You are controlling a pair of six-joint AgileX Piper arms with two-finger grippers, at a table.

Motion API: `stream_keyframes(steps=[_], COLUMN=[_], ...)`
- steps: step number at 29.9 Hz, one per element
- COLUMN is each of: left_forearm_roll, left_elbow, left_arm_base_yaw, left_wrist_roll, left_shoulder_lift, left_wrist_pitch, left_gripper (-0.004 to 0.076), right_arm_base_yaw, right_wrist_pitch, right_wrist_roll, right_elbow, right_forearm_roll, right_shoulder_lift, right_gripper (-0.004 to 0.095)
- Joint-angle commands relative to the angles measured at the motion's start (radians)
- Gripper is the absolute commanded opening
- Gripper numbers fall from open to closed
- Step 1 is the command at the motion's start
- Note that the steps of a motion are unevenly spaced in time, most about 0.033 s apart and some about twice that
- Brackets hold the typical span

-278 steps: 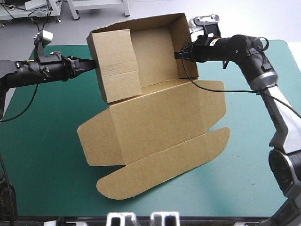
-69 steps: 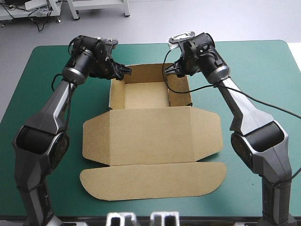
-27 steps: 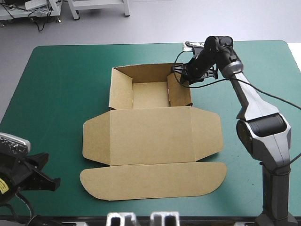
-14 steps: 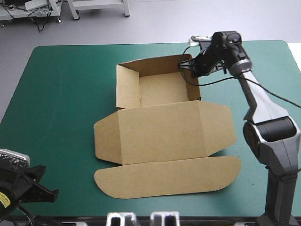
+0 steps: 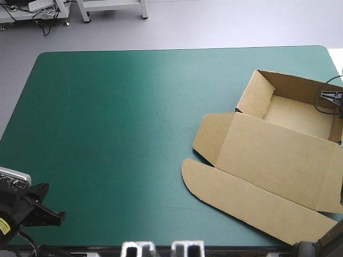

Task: Fold the box

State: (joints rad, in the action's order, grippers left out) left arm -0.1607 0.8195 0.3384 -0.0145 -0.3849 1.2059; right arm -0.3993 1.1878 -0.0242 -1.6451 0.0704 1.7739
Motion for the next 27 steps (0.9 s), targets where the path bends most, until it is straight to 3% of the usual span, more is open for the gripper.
stream_keyframes(steps=[1, 4, 8, 10, 14, 22, 25, 27], left_forearm_roll=[-0.015, -0.015, -0.015, -0.021, -0.037, -0.066, -0.064, -0.057], left_elbow=[0.019, 0.019, 0.019, 0.019, 0.019, 0.019, 0.019, 0.019], left_arm_base_yaw=[0.005, 0.005, 0.005, 0.005, 0.005, 0.005, 0.005, 0.005], left_wrist_roll=[-0.014, -0.02, -0.022, -0.022, -0.022, -0.022, -0.022, -0.022], left_shoulder_lift=[-0.014, -0.014, -0.014, -0.014, -0.014, -0.014, -0.014, -0.014], left_wrist_pitch=[-0.066, -0.064, -0.064, -0.064, -0.062, -0.062, -0.062, -0.068], left_gripper=[-0.001, -0.001, -0.001, -0.001, -0.001, -0.001, -0.001, -0.001], right_arm_base_yaw=[-0.027, -0.027, -0.025, -0.025, -0.025, -0.025, -0.025, -0.02], right_wrist_pitch=[-0.04, -0.04, -0.008, 0.004, 0.061, 0.061, 0.061, 0.061], right_wrist_roll=[-0.081, -0.127, -0.123, -0.123, -0.123, -0.115, -0.117, -0.15], right_elbow=[-0.015, -0.013, -0.013, -0.015, -0.058, -0.114, -0.109, -0.09], right_forearm_roll=[0.026, 0.035, 0.052, 0.057, 0.066, 0.022, -0.078, -0.176], right_shoulder_lift=[-0.037, -0.003, 0.045, 0.054, 0.043, -0.164, -0.265, -0.339], right_gripper=[0.0007, 0.0088, 0.0338, 0.039, 0.0399, 0.0399, 0.0388, 0.0305])
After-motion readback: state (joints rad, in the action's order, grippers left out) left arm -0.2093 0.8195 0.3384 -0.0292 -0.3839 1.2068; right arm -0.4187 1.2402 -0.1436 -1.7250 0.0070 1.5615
